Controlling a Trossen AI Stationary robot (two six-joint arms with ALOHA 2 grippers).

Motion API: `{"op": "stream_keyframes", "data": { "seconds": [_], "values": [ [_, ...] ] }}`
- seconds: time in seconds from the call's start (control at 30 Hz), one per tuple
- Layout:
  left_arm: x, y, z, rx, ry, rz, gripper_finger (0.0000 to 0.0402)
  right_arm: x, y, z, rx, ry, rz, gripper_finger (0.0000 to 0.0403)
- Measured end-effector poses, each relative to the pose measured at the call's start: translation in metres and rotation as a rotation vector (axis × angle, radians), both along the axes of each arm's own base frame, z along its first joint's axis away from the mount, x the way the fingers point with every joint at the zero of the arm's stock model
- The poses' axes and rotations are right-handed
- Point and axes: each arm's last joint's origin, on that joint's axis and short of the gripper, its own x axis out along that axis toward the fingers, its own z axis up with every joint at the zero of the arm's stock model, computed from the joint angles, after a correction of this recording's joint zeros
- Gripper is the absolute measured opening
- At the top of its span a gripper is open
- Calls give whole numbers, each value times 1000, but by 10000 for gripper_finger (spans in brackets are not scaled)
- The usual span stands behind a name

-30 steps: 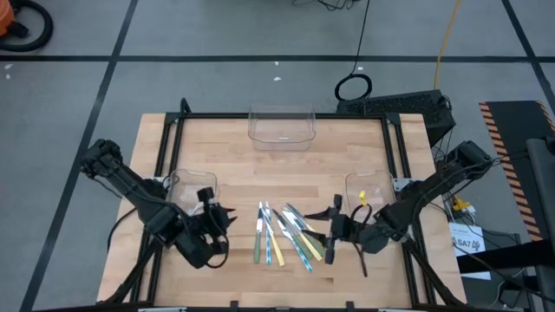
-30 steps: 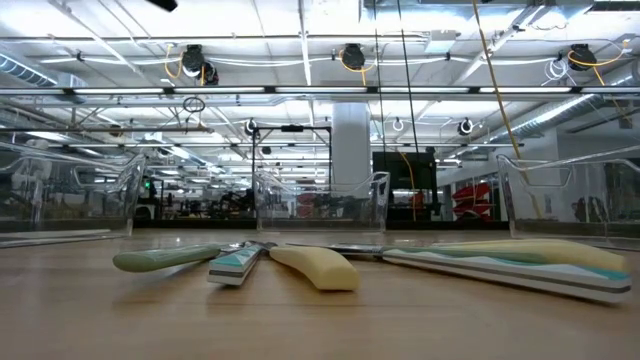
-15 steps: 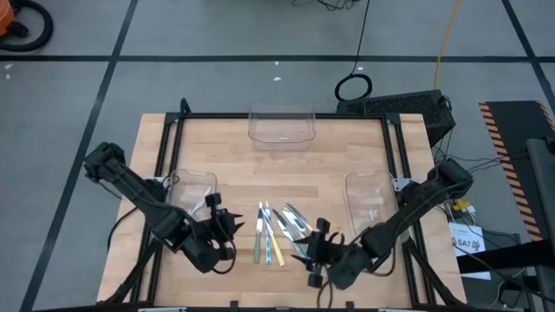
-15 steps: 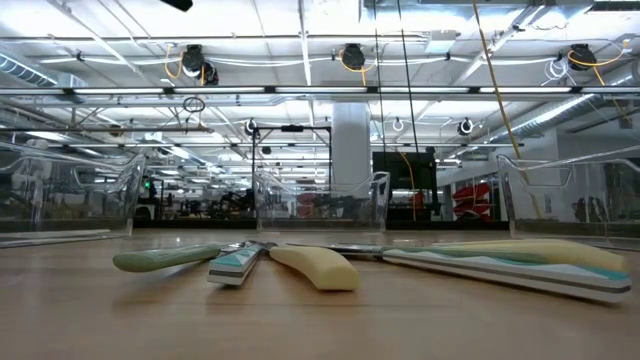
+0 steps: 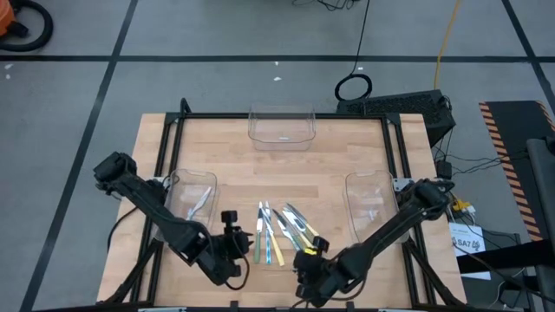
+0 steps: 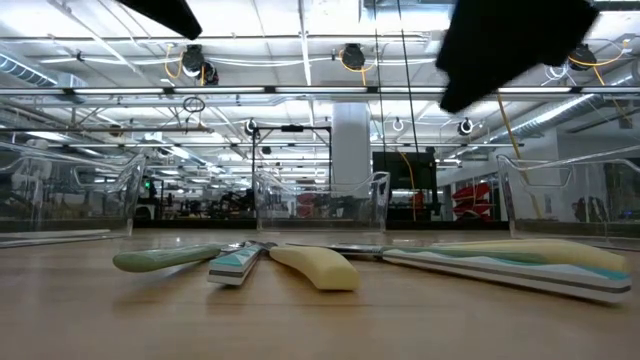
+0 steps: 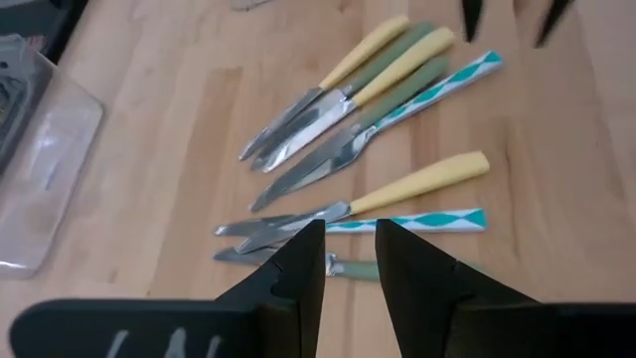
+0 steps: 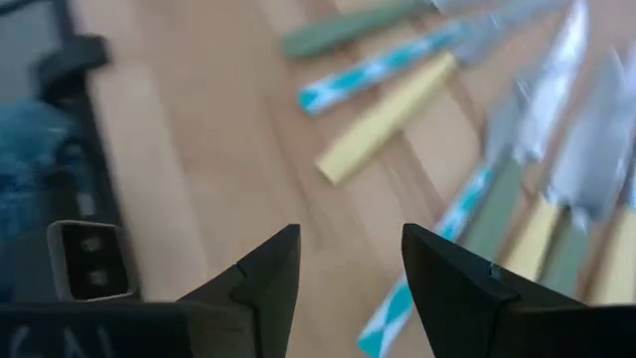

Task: Sort silverware by color (type)
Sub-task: Put the right white and blue patterned knife into the bottom left transparent bin

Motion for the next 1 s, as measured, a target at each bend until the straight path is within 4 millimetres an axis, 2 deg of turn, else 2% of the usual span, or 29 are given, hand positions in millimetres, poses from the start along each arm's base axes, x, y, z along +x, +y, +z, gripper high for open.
{"op": "stream_keyframes", "data": {
  "seconds": [0.23, 0.53, 0.77, 1.0],
  "values": [
    [-11, -13, 0, -15, -3, -37, 102, -1, -1, -8, 76, 37, -197, 171],
    [-12, -19, 1, -33, -26, -61, 102, 8, -4, -33, 147, 158, -236, 171],
    [-10, -19, 2, -26, -34, -72, 102, 6, -11, -42, 142, 244, -288, 171],
    [-8, -18, 2, -19, -35, -77, 102, 6, -13, -42, 143, 262, -318, 171]
  ]
}}
